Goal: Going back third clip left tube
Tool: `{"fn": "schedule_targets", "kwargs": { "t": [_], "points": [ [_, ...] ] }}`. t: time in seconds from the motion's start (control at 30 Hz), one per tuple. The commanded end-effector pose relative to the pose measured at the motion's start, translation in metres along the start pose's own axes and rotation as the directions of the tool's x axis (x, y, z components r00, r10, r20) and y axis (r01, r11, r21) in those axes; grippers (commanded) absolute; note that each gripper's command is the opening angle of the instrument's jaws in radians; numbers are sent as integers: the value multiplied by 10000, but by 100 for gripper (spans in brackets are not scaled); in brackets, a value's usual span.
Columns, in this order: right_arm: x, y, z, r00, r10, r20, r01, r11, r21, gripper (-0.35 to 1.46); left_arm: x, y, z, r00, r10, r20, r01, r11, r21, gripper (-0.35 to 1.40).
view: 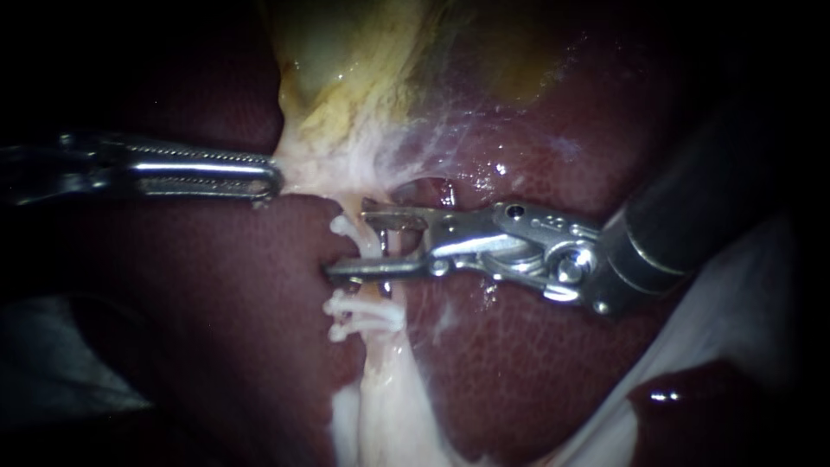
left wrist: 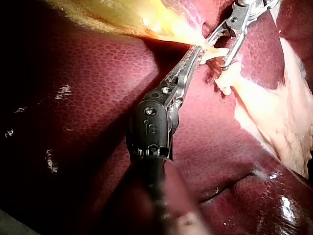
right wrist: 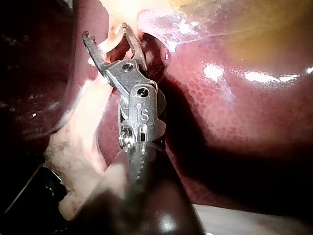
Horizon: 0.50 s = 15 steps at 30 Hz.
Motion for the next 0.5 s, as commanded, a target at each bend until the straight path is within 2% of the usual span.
{"fn": "schedule_targets", "kwargs": {
  "t": [0.03, 0.33, 0.5],
  "points": [
    [0, -2, -2, 10000, -59, 49, 58, 9999, 131, 50, 0, 0, 0, 10000, 1, -1, -1, 10000, -2, -35],
    [1, -28, -23, 9979, -444, 471, 396, 9943, 986, 50, 0, 0, -2, 10000, 5, 0, -5, 10000, -9, -35],
    [2, -30, -26, 9970, -621, 463, 568, 9926, 1078, 50, 0, -1, -1, 10000, 5, 0, -5, 10000, -10, -35]
  ]
}}
